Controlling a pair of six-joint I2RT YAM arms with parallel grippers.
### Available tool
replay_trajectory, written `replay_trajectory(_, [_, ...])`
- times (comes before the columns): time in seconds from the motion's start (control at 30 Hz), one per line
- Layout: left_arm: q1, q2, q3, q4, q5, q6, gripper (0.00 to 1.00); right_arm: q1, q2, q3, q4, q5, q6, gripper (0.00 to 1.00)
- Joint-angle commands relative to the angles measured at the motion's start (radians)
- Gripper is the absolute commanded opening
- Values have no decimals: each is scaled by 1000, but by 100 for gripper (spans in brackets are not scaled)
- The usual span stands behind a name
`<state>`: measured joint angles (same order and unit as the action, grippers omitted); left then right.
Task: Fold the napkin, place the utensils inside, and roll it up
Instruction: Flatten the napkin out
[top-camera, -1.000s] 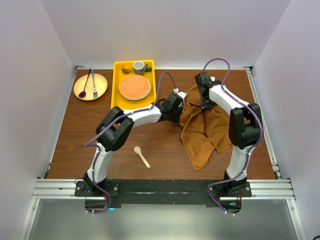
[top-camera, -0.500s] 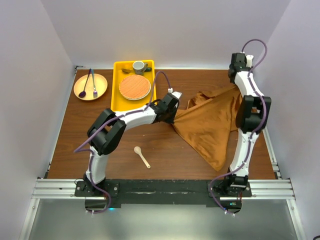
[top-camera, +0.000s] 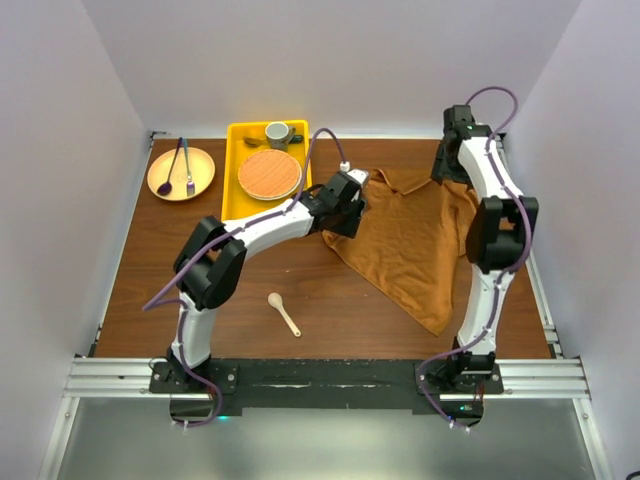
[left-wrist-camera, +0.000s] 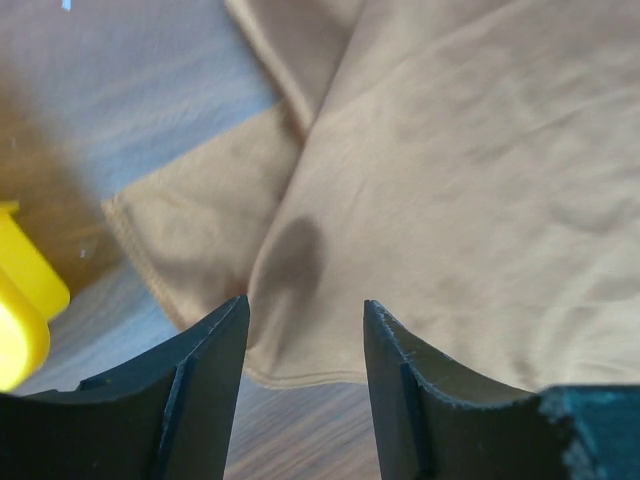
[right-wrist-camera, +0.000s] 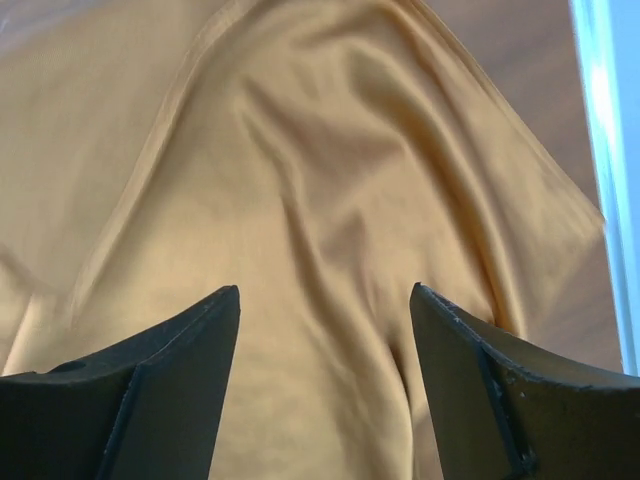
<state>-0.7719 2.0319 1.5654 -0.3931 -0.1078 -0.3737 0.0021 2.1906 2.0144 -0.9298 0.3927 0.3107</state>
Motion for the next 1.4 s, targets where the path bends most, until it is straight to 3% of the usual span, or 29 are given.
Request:
replay_trajectory(0.0, [8,-44,88,-7,78,36,53,-28,-185,-199,-29,-12,74,69])
replay_trajectory(0.13, [14,-52,96,-26,151,22,51,-123,-255,-359,81,-60,125,35])
replay_trajectory(0.17, [14,-56,91,-29,172,21,50,-138,-256,-388,91,-49,126,18])
replay_trajectory(0.27, [14,-88,68,-42,197,25,50,-148,-239,-442,124,37,126,11])
replay_trajectory(0.53, [14,-235,-70,-53,198,42,51,-188,-164,-545,261,72,81,12])
replay_trajectory(0.73, [14,-314,-142,-55,194,30,52,-234,-109,-554,270,152,79,13])
replay_trajectory(0.87, [14,-358,-159,-79,175,25,52,-260,-14,-424,286,309,-28,16])
replay_trajectory(0.97, [16,-383,-171,-108,157,18,52,-245,15,-285,211,272,-47,21])
replay_trajectory(1.03, [16,-394,-171,-119,155,18,52,-196,-35,-273,153,252,-38,27])
replay_trajectory(1.13, [16,-397,-173,-99,175,22,52,-136,-202,-362,91,282,16,51])
replay_trajectory(1.2, [16,-380,-147,-93,186,30,52,-131,-297,-494,104,210,27,66])
replay_trajectory(1.27, [16,-346,-105,-96,201,54,52,-122,-449,-636,106,15,73,67])
replay_trajectory(1.37, [19,-326,-82,-101,207,59,52,-71,-494,-784,169,-114,68,61])
